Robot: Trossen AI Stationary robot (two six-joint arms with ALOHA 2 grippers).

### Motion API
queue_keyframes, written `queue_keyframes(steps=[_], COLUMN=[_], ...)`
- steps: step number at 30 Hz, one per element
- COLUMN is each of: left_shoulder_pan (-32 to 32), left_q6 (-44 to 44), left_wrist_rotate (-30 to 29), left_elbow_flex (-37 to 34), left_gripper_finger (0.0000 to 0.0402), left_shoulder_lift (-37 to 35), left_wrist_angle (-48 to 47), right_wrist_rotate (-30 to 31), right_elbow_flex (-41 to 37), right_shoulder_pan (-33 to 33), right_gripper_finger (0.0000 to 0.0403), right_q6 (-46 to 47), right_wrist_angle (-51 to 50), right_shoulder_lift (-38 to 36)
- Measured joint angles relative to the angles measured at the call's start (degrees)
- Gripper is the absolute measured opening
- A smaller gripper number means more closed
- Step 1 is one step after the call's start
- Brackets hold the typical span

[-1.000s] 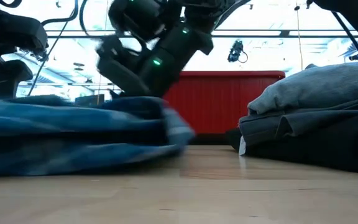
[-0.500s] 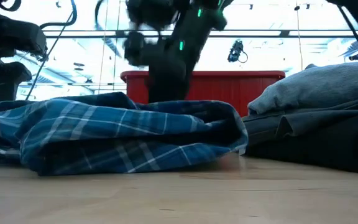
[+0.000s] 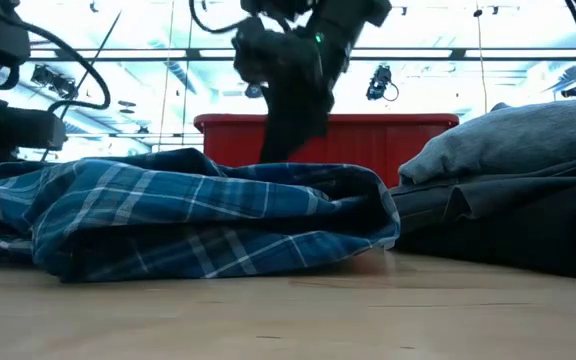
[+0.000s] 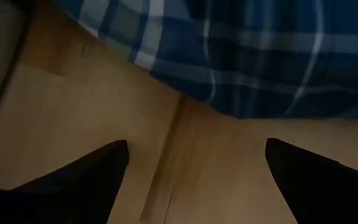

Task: Fold Laundry from Bin
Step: Stack the folded blue checkered pants on top of the folded gray shirt

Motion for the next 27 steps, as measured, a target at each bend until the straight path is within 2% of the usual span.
queue_keyframes(steps=[4,10,13,17,21,27], left_shoulder_pan=[0.00,0.00,0.11,0.11,0.24,3.18], left_q6=[1.47,1.62,1.51,3.56,6.70,5.04], left_wrist_rotate=[-2.60,-4.29,-4.41,-5.36,-6.51,-8.88], left_elbow_flex=[-2.28,-2.55,-2.63,-2.60,-2.51,-2.25], left_gripper_finger=[0.0389,0.0388,0.0388,0.0388,0.0388,0.0388], left_shoulder_lift=[-0.02,0.13,0.83,4.02,10.09,17.92], left_wrist_angle=[6.99,10.01,12.89,20.41,29.91,47.35], right_wrist_rotate=[-0.89,-5.43,-3.26,-3.76,-5.52,-6.46], right_elbow_flex=[-6.07,-12.68,-13.51,-13.62,-13.09,-13.12], right_shoulder_pan=[0.69,-0.94,-1.84,-2.91,-2.94,-1.59], right_gripper_finger=[0.0048,0.0052,0.0052,0.0051,0.0051,0.0050], right_q6=[0.21,3.26,4.01,4.03,2.19,1.94], right_wrist_angle=[9.29,30.40,29.74,28.01,28.62,31.54], right_shoulder_lift=[0.21,0.42,1.13,3.17,4.91,6.79])
